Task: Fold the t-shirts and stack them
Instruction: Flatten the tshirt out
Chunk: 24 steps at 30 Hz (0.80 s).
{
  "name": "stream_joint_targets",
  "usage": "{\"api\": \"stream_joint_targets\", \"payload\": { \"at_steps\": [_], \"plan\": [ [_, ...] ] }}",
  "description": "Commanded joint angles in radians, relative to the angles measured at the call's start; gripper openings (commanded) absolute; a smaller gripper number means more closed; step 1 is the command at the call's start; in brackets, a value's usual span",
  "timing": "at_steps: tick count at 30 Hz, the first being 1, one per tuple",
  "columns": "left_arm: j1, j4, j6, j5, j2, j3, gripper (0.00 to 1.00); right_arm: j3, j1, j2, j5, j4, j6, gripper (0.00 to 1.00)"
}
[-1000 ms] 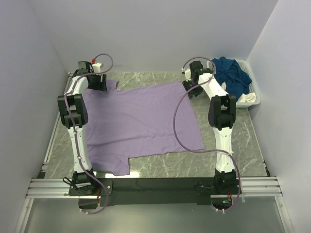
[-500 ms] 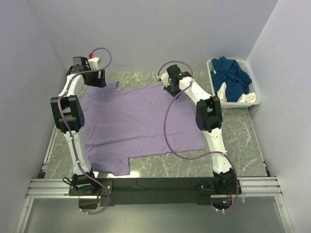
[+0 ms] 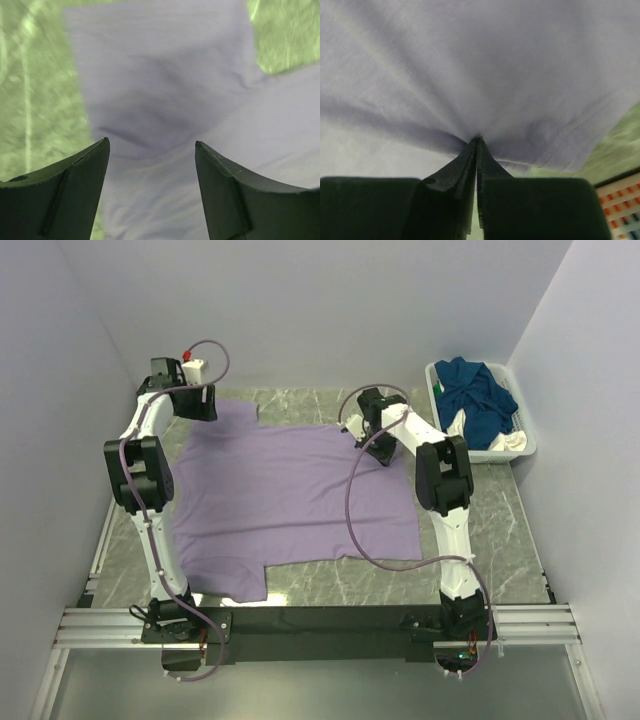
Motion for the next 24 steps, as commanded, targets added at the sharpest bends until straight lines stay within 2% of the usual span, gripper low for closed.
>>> {"api": "stream_joint_targets", "payload": {
  "at_steps": [1,3,4,7,14,18,24],
  "plan": [
    [0.003,0.065,-0.023,-0.011,0.029,0.092,0.74,-0.061,-0.035,-0.071,-0.048,-0.111,-0.047,0.12],
    [0.003,0.081,-0.051,-0.003,0.071,0.142,0.73,-0.024,-0.059,-0.086,-0.094,-0.088,-0.026,0.20],
    [0.003,0.102,-0.061,0.000,0.086,0.158,0.72,0.002,-0.069,-0.091,-0.111,-0.076,-0.015,0.30],
    [0.003,0.148,-0.106,-0.011,0.140,0.207,0.71,0.102,-0.113,-0.095,-0.161,-0.010,0.049,0.46],
    [0.003,0.268,-0.111,-0.005,0.224,0.250,0.70,0.179,-0.147,-0.031,-0.011,0.197,0.122,0.49],
    [0.003,0.259,-0.045,-0.002,0.249,0.264,0.71,0.248,-0.159,0.038,-0.002,0.223,0.110,0.50],
    [0.002,0.288,0.021,-0.009,0.238,0.219,0.71,0.285,-0.159,0.099,-0.037,0.255,0.094,0.56]
  ]
}}
